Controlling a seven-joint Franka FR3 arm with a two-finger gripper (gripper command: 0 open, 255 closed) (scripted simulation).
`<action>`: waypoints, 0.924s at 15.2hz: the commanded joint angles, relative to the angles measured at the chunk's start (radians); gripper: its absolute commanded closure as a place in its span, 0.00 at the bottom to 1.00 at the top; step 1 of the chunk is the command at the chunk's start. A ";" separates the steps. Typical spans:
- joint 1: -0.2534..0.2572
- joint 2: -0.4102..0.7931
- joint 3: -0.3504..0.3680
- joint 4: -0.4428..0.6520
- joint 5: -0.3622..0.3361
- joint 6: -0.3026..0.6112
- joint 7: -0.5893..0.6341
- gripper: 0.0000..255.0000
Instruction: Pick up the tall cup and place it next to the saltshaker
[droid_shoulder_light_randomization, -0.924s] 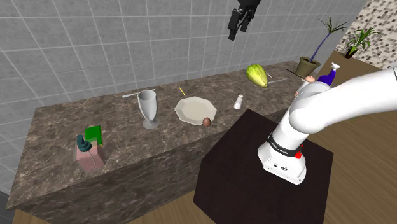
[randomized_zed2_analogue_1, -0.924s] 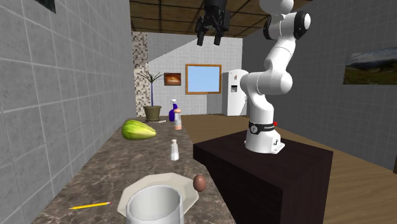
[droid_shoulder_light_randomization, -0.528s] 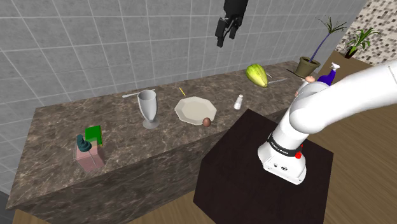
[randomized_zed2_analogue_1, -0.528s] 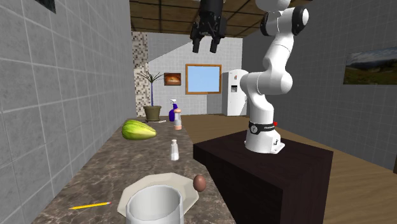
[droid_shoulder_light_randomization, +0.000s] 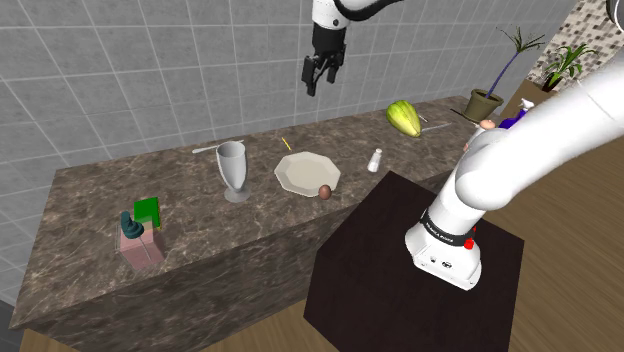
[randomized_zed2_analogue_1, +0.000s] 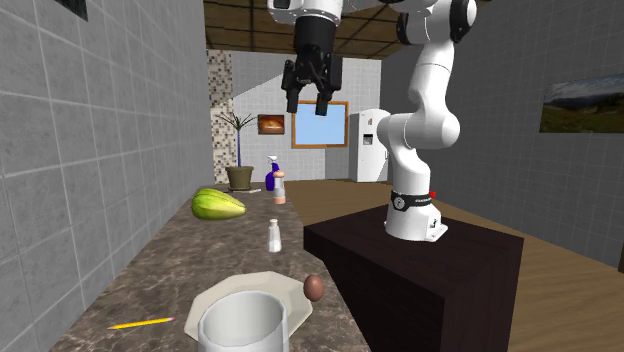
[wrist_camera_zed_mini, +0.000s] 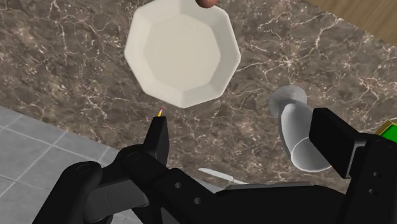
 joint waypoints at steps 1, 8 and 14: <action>0.001 0.080 0.008 0.029 0.001 0.044 0.013 0.00; 0.014 0.331 0.040 0.139 -0.001 0.156 0.070 0.00; 0.033 0.556 0.058 0.280 -0.015 0.215 0.116 0.00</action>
